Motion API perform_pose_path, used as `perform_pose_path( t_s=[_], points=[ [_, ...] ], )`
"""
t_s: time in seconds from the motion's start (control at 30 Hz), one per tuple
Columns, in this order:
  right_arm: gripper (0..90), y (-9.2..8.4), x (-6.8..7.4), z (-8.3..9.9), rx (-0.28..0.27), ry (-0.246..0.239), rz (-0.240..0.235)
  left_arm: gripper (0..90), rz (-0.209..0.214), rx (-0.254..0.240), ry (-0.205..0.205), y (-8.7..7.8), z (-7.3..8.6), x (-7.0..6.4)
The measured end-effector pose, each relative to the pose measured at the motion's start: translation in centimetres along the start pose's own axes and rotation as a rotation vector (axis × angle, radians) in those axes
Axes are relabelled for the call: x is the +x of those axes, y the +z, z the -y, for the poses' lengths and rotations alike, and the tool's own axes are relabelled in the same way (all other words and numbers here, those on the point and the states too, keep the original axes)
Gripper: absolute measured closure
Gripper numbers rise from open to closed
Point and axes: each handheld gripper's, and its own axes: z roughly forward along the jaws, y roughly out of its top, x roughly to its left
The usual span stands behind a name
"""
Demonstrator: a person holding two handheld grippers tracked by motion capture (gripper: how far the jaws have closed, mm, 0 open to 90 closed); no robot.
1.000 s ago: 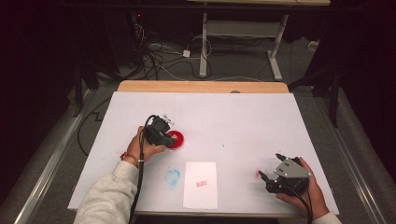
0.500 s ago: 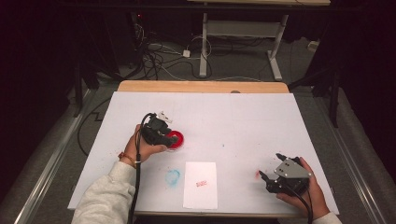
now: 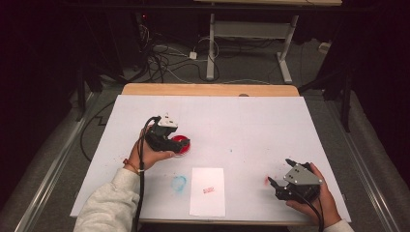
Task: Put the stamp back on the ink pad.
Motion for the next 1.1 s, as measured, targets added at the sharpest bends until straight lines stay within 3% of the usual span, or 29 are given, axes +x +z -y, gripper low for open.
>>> perform_pose_path(
  t_s=[0.3,0.5,0.67,0.83,1.1],
  points=[
    [19.7,0.0,0.0,0.0,-0.003,-0.001,-0.001,19.2,-0.039,-0.100,0.038,-0.6,0.2,-0.7],
    [19.7,-0.2,0.0,-0.1,-0.012,0.003,0.001,18.4,-0.071,-0.154,0.105,-1.3,0.7,-1.4],
    [19.7,-0.3,0.1,-0.2,-0.017,0.005,0.000,18.3,-0.080,-0.156,0.149,-1.5,0.8,-2.4],
    [19.7,-0.5,0.2,-0.4,-0.028,0.005,-0.001,18.4,-0.118,-0.184,0.196,-2.1,0.7,-3.5],
    [19.7,-0.8,0.4,-0.6,-0.043,0.004,-0.003,18.3,-0.128,-0.212,0.231,-2.9,1.2,-4.9]
  ],
)
